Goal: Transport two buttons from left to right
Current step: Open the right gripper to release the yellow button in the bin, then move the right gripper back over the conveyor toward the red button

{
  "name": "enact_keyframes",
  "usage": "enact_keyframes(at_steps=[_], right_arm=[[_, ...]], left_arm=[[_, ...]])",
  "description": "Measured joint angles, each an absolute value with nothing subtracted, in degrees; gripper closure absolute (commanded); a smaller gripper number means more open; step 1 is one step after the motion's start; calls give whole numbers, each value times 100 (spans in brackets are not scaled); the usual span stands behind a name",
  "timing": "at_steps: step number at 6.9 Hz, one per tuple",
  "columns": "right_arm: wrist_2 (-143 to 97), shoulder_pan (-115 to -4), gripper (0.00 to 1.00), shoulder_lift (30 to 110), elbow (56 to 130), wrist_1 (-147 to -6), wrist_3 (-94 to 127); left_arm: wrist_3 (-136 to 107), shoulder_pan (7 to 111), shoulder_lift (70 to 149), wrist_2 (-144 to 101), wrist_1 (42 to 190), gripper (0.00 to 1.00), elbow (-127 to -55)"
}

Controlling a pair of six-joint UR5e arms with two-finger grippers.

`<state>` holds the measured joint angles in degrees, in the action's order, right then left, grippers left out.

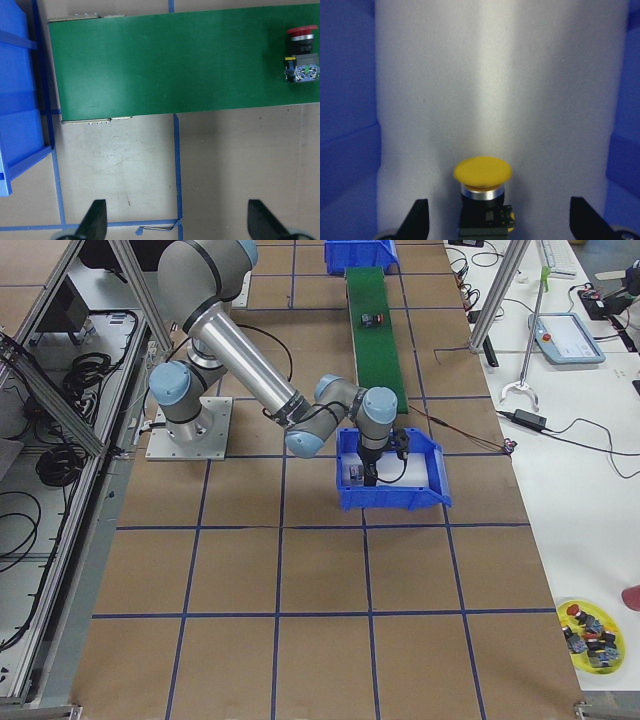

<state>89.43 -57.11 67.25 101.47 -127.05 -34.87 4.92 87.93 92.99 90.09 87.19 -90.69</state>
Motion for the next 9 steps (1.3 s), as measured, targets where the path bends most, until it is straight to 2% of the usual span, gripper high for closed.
enact_keyframes(at_steps=[2, 4, 7, 9], right_arm=[[8954, -5872, 0, 6769, 9517, -12294, -3201], [8948, -6249, 0, 7224, 9052, -11253, -2288], [8955, -7561, 0, 8228, 8959, -10041, -40], [8965, -8629, 0, 8387, 8966, -9963, 1049]], left_arm=[[492, 8791, 9299, 9003, 8719, 0, -9065], [492, 8792, 9299, 9002, 8719, 0, -9062], [492, 8789, 9300, 9005, 8719, 0, -9063], [492, 8789, 9307, 9008, 8719, 0, -9069]])
